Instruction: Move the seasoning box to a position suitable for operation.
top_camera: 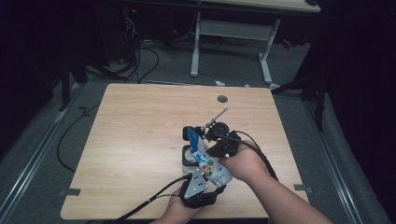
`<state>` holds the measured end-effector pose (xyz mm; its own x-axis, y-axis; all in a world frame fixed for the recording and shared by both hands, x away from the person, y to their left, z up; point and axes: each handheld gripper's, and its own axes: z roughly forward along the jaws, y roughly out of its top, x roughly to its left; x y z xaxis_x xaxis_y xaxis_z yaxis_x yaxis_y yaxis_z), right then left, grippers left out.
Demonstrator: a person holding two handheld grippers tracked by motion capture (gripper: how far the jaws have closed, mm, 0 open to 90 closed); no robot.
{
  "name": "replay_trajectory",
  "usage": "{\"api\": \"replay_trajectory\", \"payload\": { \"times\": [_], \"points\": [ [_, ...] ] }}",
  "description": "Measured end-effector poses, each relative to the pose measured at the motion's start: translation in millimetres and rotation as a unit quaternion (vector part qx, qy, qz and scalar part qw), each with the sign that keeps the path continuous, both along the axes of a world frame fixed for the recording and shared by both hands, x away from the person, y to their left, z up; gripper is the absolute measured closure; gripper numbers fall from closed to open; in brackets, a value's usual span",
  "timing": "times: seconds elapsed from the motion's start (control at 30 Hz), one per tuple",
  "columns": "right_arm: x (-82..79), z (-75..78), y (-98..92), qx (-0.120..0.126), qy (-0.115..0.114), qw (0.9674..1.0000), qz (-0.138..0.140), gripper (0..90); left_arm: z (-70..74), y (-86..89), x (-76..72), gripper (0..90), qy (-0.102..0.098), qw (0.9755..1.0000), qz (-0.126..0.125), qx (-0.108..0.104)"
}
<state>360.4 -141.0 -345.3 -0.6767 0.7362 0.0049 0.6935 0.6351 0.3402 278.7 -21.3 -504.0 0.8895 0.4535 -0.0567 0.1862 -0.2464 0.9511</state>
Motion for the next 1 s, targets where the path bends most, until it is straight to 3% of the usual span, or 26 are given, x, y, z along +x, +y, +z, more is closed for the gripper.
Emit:
{"api": "replay_trajectory", "payload": {
  "times": [1.0],
  "points": [
    [4.3,0.5,1.5,0.001,0.008,1.0000,0.002,89.6,2.8,2.9,0.9,50.6,-0.004,1.0000,-0.006,0.000]
  ]
}}
